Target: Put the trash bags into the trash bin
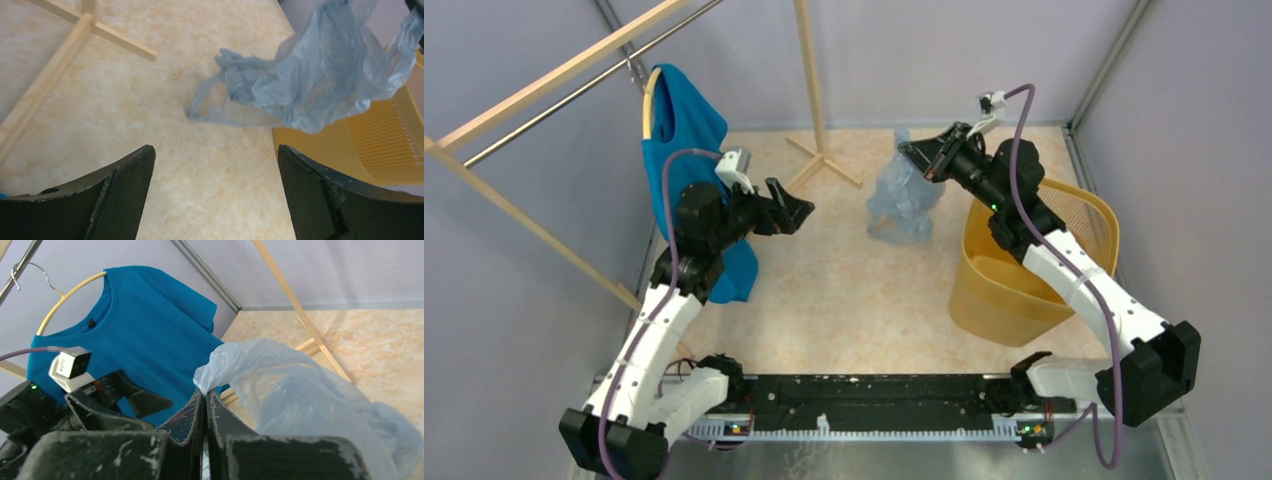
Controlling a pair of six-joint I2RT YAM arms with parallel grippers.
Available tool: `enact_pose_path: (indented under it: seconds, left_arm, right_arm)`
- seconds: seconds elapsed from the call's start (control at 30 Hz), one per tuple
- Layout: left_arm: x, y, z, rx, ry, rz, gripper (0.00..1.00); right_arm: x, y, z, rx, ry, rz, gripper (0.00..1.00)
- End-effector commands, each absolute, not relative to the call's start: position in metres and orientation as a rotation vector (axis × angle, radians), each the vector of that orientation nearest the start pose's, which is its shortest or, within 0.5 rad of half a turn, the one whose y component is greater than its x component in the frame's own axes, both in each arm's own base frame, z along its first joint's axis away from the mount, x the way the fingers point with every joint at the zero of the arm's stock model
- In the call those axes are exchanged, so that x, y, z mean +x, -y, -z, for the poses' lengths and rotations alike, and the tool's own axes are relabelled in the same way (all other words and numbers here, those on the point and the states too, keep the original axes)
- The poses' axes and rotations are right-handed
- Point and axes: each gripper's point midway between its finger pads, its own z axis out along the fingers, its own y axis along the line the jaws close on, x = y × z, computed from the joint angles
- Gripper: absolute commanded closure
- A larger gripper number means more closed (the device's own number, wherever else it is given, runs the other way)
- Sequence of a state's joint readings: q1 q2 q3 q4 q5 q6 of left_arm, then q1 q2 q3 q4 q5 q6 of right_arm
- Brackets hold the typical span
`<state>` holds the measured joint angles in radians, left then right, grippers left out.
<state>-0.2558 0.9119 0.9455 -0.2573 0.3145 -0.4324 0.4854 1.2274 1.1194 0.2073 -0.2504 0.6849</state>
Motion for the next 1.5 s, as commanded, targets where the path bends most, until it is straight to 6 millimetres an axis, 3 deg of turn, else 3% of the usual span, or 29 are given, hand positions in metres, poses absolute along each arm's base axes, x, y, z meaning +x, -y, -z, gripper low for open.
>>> enact_pose_path:
  seconds: [0.0, 0.3, 0.57, 0.8, 1.17, 1.33, 1.4, 1.47]
  left_arm:
    - [0.285, 0.181, -0.294, 0.226, -1.861, 0.96, 0.01]
    - [0.294, 0.196, -0.278, 0.236, -1.877, 1.069, 0.02]
    - [0.297, 0.217, -0.281, 0.256, -1.823, 1.2, 0.08]
    - [0.296, 0.219, -0.291, 0.265, -1.778, 1.218, 0.03]
    - [0.299, 0.25, -0.297, 0.263, -1.734, 1.322, 0.03]
    - [0.303, 0.26, -0.296, 0.26, -1.748, 1.336, 0.18]
    - [0.301, 0.263, -0.297, 0.271, -1.744, 1.326, 0.34]
    - [0.302, 0.258, -0.296, 0.263, -1.752, 1.276, 0.58]
  right_arm:
    - [0.327, -0.246, -0.421, -0.077, -1.497, -1.152, 1.0]
    - [0.304, -0.24, -0.466, -0.099, -1.414, -1.257, 1.0]
    - [0.272, -0.241, -0.535, -0.139, -1.225, -1.435, 1.0]
    - [0.241, -0.237, -0.594, -0.185, -1.031, -1.602, 1.0]
    - [0.22, -0.231, -0.631, -0.21, -0.9, -1.725, 1.0]
    - [0.215, -0.228, -0.634, -0.209, -0.886, -1.731, 1.0]
    - [0.214, -0.228, -0.635, -0.21, -0.883, -1.726, 1.0]
    - [0.216, -0.228, -0.632, -0.212, -0.893, -1.694, 1.0]
